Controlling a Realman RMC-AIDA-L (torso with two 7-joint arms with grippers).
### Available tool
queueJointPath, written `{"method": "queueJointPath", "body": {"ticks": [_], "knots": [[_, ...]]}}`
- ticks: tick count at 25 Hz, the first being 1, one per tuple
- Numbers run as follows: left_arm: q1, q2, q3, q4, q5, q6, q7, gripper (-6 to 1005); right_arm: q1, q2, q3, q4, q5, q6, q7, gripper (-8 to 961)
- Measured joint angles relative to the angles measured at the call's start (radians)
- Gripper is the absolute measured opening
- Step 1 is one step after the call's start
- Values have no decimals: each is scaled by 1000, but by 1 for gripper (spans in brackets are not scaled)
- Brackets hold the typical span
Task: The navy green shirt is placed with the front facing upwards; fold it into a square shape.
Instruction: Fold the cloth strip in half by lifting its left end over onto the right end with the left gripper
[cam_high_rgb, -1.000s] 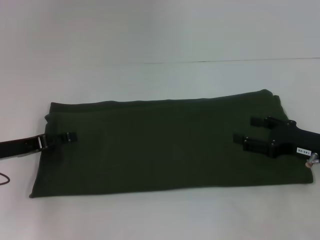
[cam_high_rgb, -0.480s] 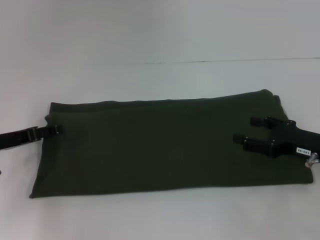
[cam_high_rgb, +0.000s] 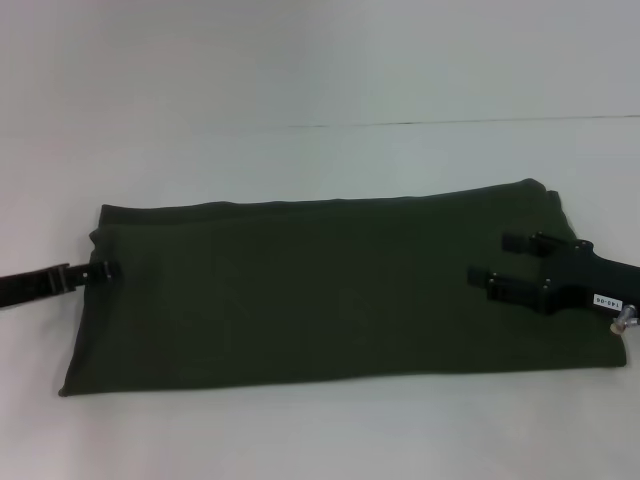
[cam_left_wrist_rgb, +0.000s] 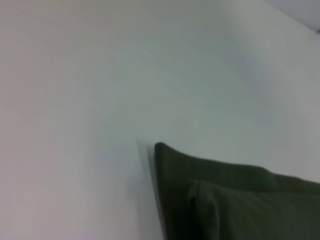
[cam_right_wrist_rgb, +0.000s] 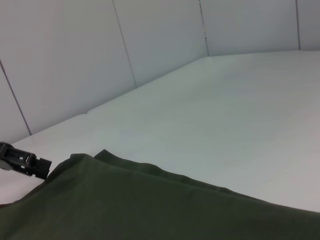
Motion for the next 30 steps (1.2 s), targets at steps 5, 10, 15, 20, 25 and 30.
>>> {"method": "queueJointPath", "body": {"ticks": [5,10,15,20,25,30], "knots": [[-5,0,2,-14,4,-5,-1,913,1,0,0,0,0,0,1,867],[-6,0,4,-18,4,-8,-1,913,3,0,0,0,0,1,1,866],[-4,-2,5,-20,4,-12,2,913,2,0,-1,0,0,1,2,866],[0,-2,6,-21,4,-13,5,912,2,0,-2,1,0,0,1,866],[1,-4,27,-21,4,-13,5,912,1,0,-2,2,0,0,1,866],[-5,-6,41,-32,4,-13,5,912,0,0,-2,2,0,-1,1,867]]}}
